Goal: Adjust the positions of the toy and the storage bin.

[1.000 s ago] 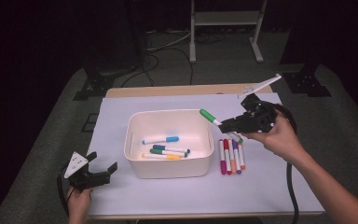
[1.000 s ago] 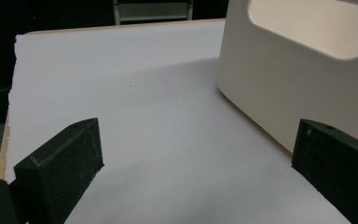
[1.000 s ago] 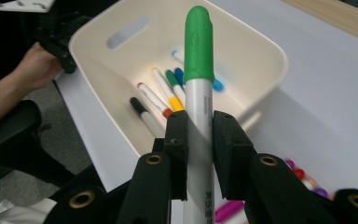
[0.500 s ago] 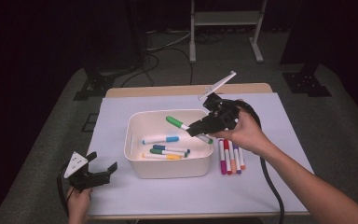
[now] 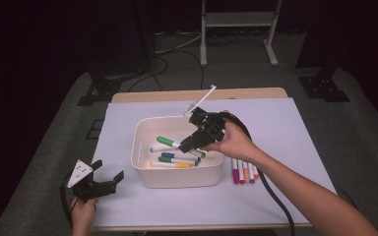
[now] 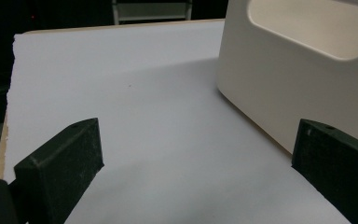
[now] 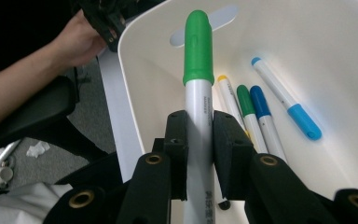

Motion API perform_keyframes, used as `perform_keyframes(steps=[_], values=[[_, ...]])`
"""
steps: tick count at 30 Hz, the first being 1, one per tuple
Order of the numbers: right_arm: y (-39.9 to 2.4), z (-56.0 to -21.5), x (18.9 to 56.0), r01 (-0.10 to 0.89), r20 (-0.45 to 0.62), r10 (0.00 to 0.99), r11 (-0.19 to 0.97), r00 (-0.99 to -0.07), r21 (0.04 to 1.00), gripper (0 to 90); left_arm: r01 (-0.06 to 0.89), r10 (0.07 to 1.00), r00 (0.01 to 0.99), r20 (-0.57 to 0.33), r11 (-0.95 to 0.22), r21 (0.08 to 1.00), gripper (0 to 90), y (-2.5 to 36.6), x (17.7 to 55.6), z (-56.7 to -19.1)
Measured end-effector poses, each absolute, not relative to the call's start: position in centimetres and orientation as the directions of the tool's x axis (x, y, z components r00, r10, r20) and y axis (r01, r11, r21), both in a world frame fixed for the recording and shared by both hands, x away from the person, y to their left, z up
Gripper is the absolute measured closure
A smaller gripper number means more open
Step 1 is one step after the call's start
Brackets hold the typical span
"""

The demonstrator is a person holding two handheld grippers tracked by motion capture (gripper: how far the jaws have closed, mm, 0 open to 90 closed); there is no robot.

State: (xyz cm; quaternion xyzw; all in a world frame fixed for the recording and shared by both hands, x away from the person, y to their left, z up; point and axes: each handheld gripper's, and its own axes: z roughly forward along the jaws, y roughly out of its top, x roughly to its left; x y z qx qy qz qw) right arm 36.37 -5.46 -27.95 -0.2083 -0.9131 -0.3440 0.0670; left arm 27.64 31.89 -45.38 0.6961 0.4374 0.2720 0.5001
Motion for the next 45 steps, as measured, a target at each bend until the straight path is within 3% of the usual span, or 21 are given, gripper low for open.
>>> perform_keyframes(steps=[24, 34, 38, 45], values=[[-1.1, -33.2, 37.5, 0.36, 0.236, 0.276, 0.79, -0.932, 0.496, 75.5, 0.334, 0.88, 0.471, -0.061, -0.114, 0.936, 0.6, 31.9, 27.7, -45.4], [-0.1, -34.0, 37.5, 0.339, 0.206, 0.274, 0.833, -0.939, 0.438, 74.6, 0.333, 0.88, 0.472, -0.06, -0.115, 0.936, 0.6, 31.9, 27.6, -45.4], [0.3, -34.2, 37.3, 0.333, 0.187, 0.278, 0.846, -0.942, 0.416, 70.0, 0.332, 0.88, 0.472, -0.06, -0.114, 0.936, 0.6, 31.9, 27.6, -45.4], [-0.3, -33.3, 37.0, 0.329, 0.176, 0.278, 0.833, -0.944, 0.445, 66.5, 0.332, 0.879, 0.472, -0.061, -0.113, 0.936, 0.6, 31.9, 27.6, -45.4]])
